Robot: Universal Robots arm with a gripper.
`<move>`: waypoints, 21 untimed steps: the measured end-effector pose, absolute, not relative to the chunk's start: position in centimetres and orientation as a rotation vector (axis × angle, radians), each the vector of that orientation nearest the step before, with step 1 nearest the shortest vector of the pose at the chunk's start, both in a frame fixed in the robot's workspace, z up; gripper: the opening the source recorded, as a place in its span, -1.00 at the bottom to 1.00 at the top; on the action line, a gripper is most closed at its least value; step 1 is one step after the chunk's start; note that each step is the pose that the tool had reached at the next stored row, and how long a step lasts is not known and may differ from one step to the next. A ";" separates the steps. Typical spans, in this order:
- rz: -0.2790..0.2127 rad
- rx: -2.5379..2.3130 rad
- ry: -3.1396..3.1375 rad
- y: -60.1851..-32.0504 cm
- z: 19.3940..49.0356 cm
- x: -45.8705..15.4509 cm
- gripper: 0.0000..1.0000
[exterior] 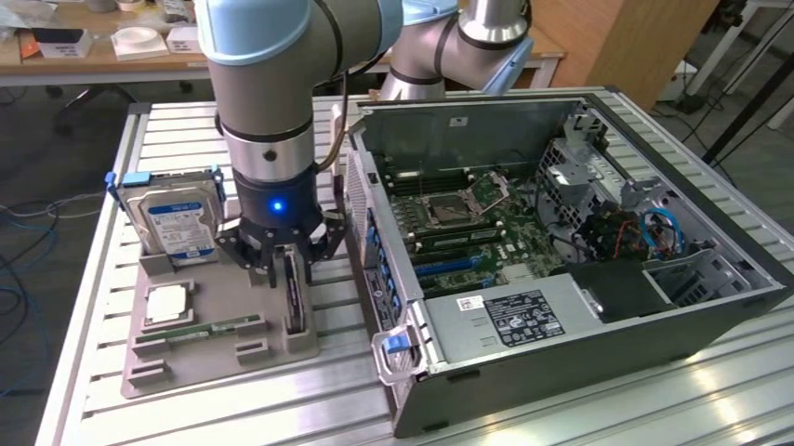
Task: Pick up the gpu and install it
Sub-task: 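Pick up the gpu and move the gpu toward the slot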
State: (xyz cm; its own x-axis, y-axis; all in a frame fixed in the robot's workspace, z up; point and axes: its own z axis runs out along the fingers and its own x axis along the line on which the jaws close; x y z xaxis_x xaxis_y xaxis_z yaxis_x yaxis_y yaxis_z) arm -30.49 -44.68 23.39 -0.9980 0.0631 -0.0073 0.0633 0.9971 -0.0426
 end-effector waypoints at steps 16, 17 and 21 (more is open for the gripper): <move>-0.067 0.099 3.133 -44.7 23.2 -30.4 -0.06; -0.067 0.099 3.133 -44.7 23.2 -30.4 -0.06; -0.067 0.099 3.133 -44.7 23.2 -30.4 -0.22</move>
